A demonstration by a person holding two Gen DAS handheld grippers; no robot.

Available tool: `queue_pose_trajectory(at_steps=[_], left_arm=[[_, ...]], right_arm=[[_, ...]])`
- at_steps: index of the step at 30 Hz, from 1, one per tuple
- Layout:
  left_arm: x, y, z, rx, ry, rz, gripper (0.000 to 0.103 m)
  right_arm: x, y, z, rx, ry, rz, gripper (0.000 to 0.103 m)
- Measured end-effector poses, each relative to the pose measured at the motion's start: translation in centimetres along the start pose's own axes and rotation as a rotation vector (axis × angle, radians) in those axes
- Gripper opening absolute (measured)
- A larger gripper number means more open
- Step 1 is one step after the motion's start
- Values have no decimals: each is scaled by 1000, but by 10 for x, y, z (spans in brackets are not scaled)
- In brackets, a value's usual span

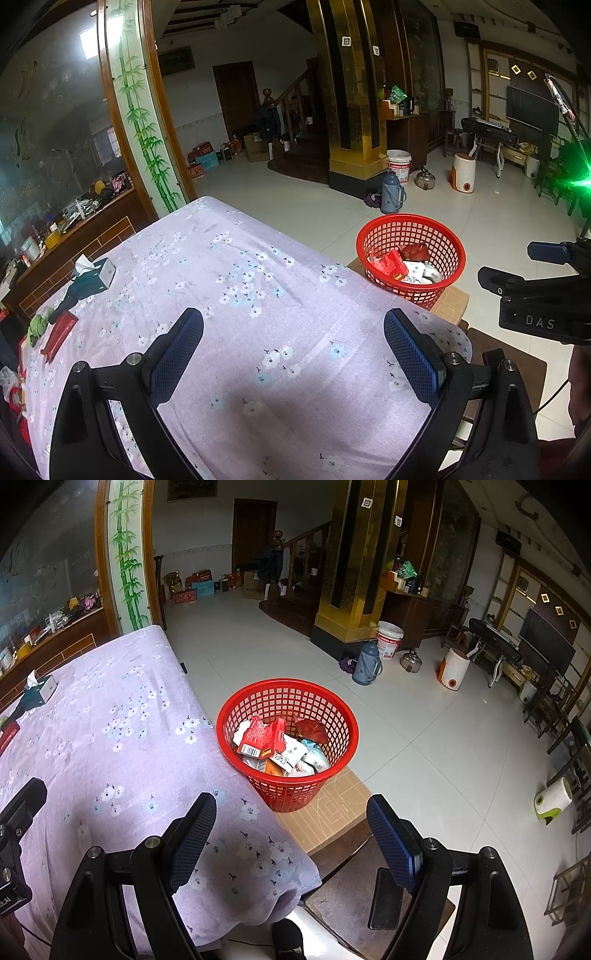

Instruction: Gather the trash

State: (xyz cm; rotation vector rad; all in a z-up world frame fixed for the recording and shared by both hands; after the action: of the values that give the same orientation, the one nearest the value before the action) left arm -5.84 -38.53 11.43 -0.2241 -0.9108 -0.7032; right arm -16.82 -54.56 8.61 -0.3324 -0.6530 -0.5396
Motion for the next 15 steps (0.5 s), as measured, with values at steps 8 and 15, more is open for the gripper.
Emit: queue_pose_trajectory(at_steps=[8, 15], left_arm=[[-6, -2, 0, -3, 1, -5, 97], [-12, -5, 0, -10, 9, 8, 98]], right_arm=[[-1, 0, -1, 1, 1, 0, 87], [-5, 5, -3, 5, 7, 12, 87]])
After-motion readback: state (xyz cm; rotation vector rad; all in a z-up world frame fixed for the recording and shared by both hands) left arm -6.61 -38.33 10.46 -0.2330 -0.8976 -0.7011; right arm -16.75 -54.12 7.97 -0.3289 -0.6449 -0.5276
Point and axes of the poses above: each gripper's, at about its wrist camera, not at the fingertips, and z roughly against the way its jaws point, y to its left, x to its top, the point moved 10 cm from there along -z, roughly the way its jaws point, and after that the axes turned 3 degrees about z, right-handed, at the moved point
